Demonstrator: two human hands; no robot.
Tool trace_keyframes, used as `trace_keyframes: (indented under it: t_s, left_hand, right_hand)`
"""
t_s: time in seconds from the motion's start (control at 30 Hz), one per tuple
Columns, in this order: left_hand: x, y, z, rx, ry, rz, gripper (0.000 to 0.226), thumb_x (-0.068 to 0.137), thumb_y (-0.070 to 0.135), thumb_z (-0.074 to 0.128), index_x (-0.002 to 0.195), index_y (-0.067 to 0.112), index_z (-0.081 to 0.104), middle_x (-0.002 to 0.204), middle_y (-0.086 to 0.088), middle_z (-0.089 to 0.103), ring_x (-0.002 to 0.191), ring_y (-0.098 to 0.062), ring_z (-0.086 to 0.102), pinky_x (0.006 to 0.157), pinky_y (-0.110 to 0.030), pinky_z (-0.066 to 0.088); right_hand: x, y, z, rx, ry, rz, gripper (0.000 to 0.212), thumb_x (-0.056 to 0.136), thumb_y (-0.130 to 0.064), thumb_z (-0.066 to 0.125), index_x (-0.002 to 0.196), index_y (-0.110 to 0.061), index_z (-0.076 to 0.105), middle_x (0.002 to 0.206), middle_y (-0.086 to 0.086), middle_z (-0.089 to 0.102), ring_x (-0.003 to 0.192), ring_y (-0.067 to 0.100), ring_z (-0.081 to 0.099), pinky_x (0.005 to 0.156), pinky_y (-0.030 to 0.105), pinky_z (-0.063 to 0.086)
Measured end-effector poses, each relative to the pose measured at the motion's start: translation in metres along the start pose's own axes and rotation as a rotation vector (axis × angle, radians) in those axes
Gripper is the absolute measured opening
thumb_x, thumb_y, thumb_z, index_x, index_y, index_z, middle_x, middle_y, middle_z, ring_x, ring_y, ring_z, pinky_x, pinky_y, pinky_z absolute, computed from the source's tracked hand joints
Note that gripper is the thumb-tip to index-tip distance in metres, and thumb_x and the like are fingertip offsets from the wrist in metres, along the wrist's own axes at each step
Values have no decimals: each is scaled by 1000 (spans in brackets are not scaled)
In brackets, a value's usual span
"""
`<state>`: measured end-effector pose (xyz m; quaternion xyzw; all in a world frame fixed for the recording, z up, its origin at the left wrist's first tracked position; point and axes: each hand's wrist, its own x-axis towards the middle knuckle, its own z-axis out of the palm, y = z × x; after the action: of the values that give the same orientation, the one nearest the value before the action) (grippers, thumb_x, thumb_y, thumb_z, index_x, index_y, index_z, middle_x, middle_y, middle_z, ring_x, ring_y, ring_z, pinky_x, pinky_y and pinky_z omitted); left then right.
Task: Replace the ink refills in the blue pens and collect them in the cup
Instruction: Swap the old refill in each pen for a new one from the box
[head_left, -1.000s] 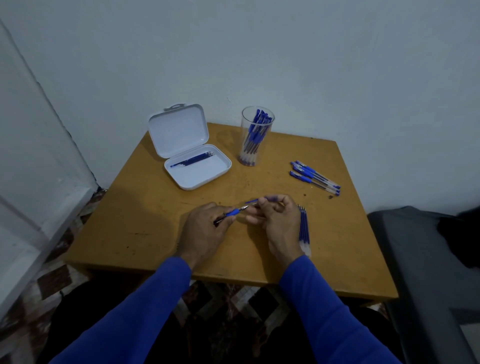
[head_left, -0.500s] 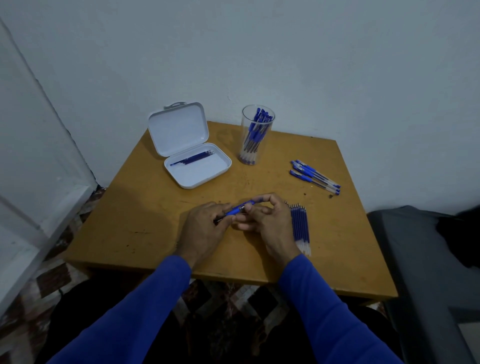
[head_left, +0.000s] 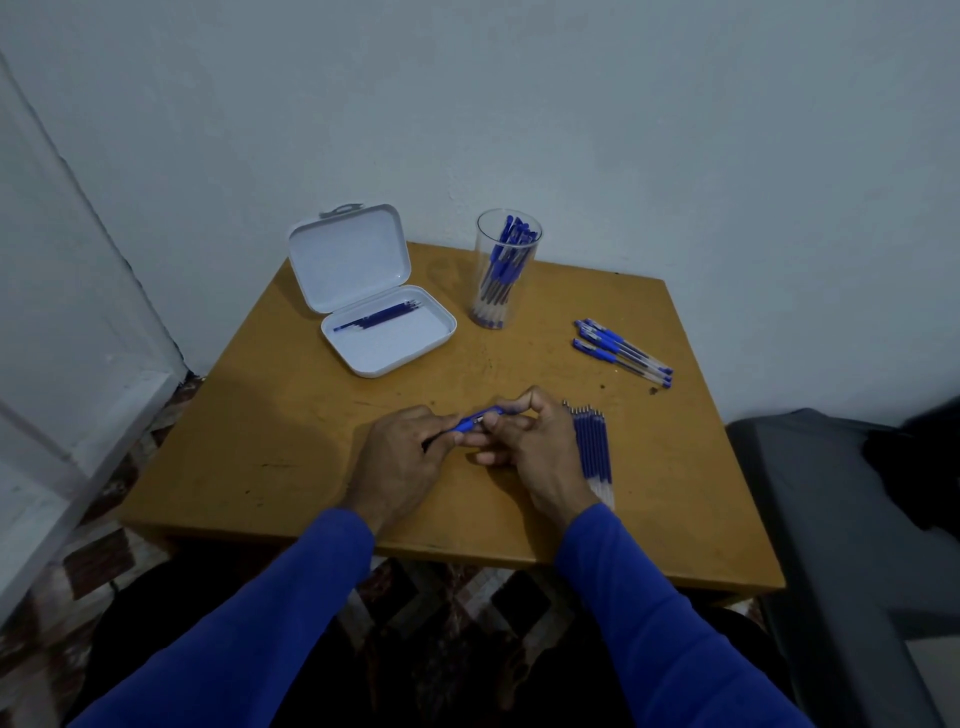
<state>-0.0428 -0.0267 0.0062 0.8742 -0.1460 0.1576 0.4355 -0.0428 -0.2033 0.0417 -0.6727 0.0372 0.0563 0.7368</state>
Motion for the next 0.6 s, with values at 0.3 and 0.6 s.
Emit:
trace_keyframes:
  t_s: [0.3, 0.6]
  left_hand:
    - [-1, 0, 1, 1, -8, -8, 22, 93, 17, 72, 114, 16, 76, 83, 8, 68, 73, -4, 60, 66, -19, 47]
    - [4, 4, -2, 16, -13, -11, 30, 97, 27, 59, 123, 17, 72, 90, 10, 68, 78, -2, 57, 71, -25, 49]
  right_hand:
    - [0, 0, 0, -29, -7, 2, 11, 99, -4, 60, 105, -7, 51, 94, 24, 75, 86, 33, 76, 60, 34, 63]
    - [8, -8, 4, -97, 92, -18, 14, 99, -7, 63, 110, -11, 55, 91, 15, 77, 84, 29, 76, 68, 46, 63]
